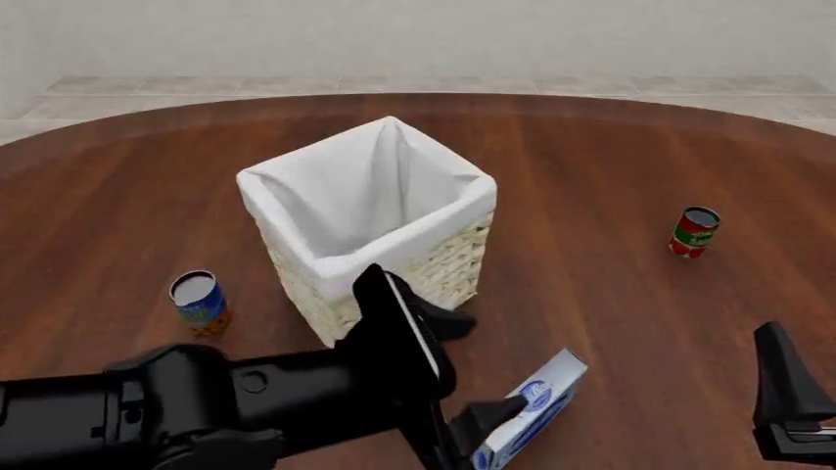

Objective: Pick up the cream cheese box, and put it in the basket.

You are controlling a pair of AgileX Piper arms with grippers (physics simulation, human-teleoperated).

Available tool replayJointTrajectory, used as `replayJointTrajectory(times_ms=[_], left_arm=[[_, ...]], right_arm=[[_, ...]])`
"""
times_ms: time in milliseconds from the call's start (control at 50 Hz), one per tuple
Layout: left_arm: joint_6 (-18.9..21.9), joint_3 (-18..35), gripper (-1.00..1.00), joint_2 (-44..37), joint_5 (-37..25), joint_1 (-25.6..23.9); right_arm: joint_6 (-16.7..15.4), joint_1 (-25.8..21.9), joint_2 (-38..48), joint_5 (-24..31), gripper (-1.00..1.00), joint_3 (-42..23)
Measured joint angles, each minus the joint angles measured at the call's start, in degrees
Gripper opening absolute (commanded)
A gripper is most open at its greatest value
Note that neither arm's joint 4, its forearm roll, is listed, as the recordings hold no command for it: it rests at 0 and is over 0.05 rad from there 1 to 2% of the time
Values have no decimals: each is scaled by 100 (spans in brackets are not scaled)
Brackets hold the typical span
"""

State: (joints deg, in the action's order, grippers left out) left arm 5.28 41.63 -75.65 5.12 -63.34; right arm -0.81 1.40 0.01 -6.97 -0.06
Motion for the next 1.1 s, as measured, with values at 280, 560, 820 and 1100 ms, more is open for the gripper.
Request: replayJointTrajectory(times_ms=[280,560,820,1100], left_arm=[[75,135,100,-931,345,97],[145,581,100,-1654,124,190],[319,1083,100,-2045,-408,191],[429,1644,100,-2383,-1058,126]], right_arm=[[24,-111,0,50,100,-1],[69,-213,0,97,100,-2],[124,-258,0,134,100,-3],[189,-284,0,163,100,-3]])
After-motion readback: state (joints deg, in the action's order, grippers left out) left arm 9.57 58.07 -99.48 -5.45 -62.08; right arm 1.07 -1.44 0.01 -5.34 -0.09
